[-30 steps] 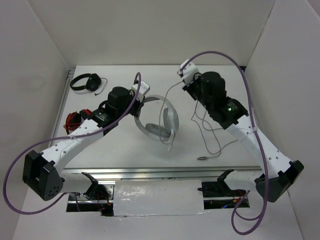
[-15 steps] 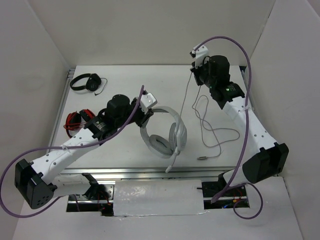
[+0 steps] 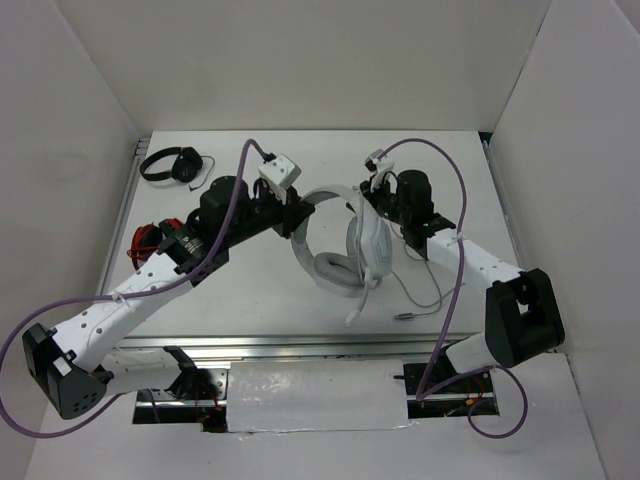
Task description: Wrap the headphones
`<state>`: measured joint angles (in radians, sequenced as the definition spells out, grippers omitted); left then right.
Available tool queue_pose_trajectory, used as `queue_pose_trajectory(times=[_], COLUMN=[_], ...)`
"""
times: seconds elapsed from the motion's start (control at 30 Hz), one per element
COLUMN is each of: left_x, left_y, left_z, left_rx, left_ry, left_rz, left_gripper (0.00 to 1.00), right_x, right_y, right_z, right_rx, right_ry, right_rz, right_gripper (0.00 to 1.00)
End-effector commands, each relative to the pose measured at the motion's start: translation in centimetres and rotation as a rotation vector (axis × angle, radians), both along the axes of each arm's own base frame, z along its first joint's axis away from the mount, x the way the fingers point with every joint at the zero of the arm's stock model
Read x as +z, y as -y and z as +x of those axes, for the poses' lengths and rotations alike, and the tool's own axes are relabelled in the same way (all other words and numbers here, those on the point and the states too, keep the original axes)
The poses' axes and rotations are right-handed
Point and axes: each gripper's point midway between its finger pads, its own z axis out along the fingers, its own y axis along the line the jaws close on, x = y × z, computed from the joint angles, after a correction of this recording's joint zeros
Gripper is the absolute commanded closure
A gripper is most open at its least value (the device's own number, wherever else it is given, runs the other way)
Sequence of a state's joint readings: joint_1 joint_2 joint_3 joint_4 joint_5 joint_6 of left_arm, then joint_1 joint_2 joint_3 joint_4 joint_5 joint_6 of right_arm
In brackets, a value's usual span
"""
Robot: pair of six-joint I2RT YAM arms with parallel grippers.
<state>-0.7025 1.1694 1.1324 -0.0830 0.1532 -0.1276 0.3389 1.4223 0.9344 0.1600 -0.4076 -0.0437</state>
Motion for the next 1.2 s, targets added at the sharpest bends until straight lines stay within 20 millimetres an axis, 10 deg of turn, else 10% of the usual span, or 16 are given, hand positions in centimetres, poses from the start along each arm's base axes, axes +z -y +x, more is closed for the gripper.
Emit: queue_pose_trajectory(times=[0.0, 0.27, 0.57, 0.7, 0.9, 1.03, 1.17], left_x=[9.3, 15.0, 21.7, 23.5, 22.1, 19.5, 16.3], left_y=[-1.3, -3.3, -5.6, -8.6, -11.9, -14.5, -15.6], left_z=[1.2, 2.2, 2.7, 4.2, 6.8, 8.6, 10.1], left_rx=[0.139, 0.269, 0.373, 0.562, 0.83, 1.056, 1.192], left_ry=[0.048, 0.064, 0.12, 0.133, 0.13, 0.155, 0.144], left_rz=[-0.291, -0.462, -0.526, -0.547, -0.529, -0.459, -0.402], left_gripper=[1.0, 1.0, 1.0, 1.0, 1.0, 1.0, 1.0], right_x=[5.5, 4.6, -0.6, -2.3, -6.3, -7.4, -4.9], right_y=[-3.2, -6.0, -10.8, -12.5, -13.9, -12.9, -11.1], right_z=[-1.2, -3.7, -2.8, -6.0, -12.7, -17.5, -18.3], right_rx=[0.083, 0.184, 0.236, 0.299, 0.39, 0.342, 0.172], right_ry=[0.157, 0.178, 0.029, -0.002, -0.098, -0.103, -0.028], right_rz=[0.203, 0.296, 0.256, 0.261, 0.177, 0.129, 0.07], right_gripper=[0.84, 0.55, 0.49, 0.49, 0.97, 1.0, 1.0])
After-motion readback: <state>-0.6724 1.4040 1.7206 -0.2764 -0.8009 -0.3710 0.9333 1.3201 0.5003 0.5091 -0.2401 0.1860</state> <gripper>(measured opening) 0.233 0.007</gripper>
